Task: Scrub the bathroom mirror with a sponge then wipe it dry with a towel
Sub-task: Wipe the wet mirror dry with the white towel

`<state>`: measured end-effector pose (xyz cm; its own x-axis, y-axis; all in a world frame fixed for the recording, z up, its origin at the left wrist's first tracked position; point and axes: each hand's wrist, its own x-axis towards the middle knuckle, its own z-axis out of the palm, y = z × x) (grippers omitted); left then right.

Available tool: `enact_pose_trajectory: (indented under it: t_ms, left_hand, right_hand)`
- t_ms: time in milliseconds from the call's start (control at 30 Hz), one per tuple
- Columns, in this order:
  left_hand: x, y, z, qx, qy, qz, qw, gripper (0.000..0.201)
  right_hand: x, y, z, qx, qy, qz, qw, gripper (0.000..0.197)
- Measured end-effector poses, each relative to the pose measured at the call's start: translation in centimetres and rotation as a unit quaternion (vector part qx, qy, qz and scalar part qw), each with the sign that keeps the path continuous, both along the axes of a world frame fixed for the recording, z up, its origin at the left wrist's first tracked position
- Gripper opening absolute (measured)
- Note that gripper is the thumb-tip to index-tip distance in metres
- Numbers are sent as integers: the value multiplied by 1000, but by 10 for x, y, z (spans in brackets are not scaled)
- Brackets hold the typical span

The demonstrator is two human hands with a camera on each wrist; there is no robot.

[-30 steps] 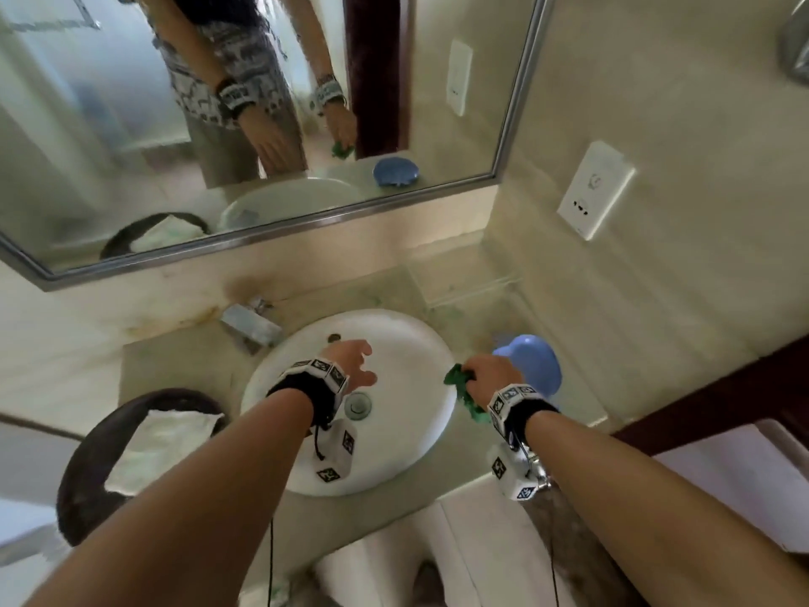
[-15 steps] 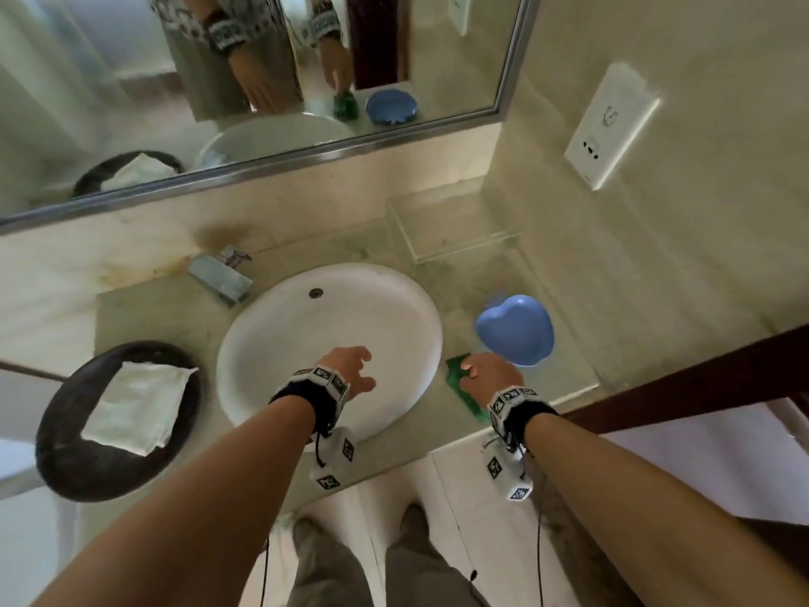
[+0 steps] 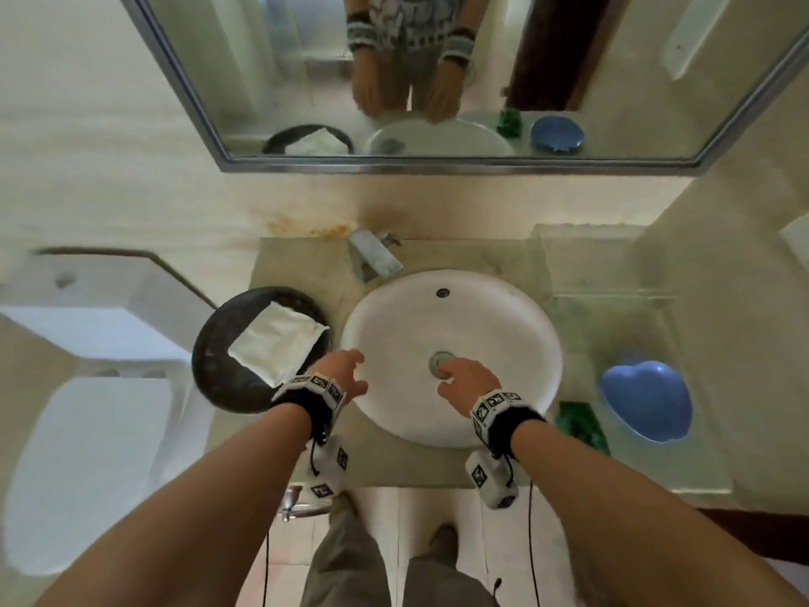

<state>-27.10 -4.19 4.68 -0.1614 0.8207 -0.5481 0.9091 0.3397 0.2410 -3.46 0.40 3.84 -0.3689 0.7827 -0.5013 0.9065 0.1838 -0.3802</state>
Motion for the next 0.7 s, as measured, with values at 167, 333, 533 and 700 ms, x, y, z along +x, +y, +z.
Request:
enact_pose_trajectory:
  t_ms: [167,333,533,700]
  left_hand:
    - [-84,-30,-10,3,-13,87,996,53]
    - [-157,-45,-24,22,-26,176,984,56]
    - [-212,-38,-48,58,-32,225,972,67]
    - [-234,-19,-67,60,-62,230,969,78]
  right_hand:
    - [-88,-9,-8,-38,22,51,998,40]
    - [-167,-18,-20,-56,38,48,997,38]
    - [-237,-17,-31,-84,75,-29,993,40]
    - [-274,-5,-49,-149,104,-195,964,44]
